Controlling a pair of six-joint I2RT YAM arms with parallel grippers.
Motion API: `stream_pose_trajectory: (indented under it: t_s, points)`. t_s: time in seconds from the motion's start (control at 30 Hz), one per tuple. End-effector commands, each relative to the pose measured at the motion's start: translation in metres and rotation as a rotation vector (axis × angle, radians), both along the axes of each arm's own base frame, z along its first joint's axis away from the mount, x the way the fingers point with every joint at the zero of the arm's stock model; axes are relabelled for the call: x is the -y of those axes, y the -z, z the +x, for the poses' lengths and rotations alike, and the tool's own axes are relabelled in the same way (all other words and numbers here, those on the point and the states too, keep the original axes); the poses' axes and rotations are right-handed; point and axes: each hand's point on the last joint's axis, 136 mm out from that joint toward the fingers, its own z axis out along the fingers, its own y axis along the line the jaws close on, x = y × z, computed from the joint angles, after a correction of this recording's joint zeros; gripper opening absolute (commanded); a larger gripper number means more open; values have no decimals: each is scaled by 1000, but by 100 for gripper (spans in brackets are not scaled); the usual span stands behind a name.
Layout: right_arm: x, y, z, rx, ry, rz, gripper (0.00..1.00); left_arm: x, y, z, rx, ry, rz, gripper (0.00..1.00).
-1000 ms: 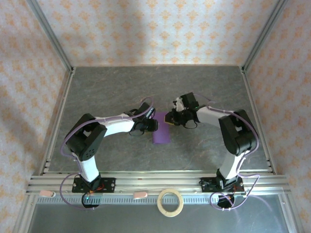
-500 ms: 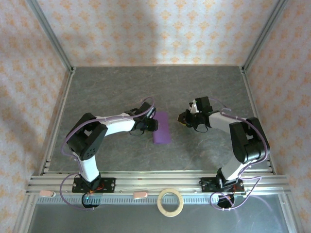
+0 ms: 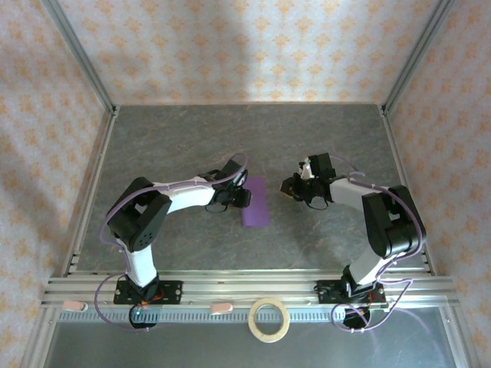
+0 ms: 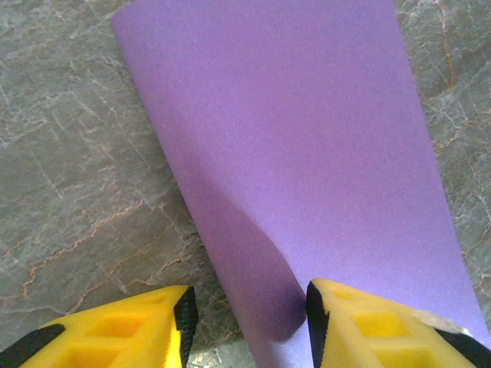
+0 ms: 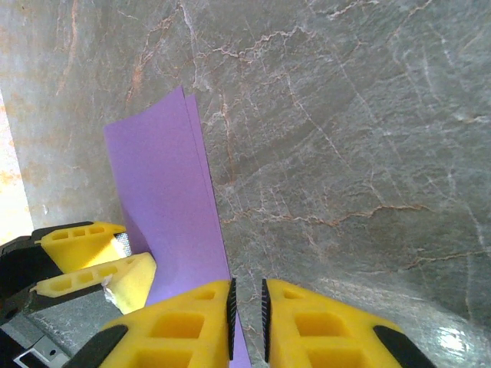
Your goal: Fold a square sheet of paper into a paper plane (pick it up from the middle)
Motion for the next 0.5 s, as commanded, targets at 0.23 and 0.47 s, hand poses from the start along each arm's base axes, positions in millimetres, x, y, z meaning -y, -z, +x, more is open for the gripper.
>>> stream_pose_trajectory:
  t_s: [0.23, 0.47]
  points:
    - [-11, -9, -4, 20, -36, 54, 19, -3, 5, 6, -4, 40, 46, 50]
    - [-10, -2, -6, -2, -38, 48, 19, -8, 10, 5, -13, 59, 90, 50]
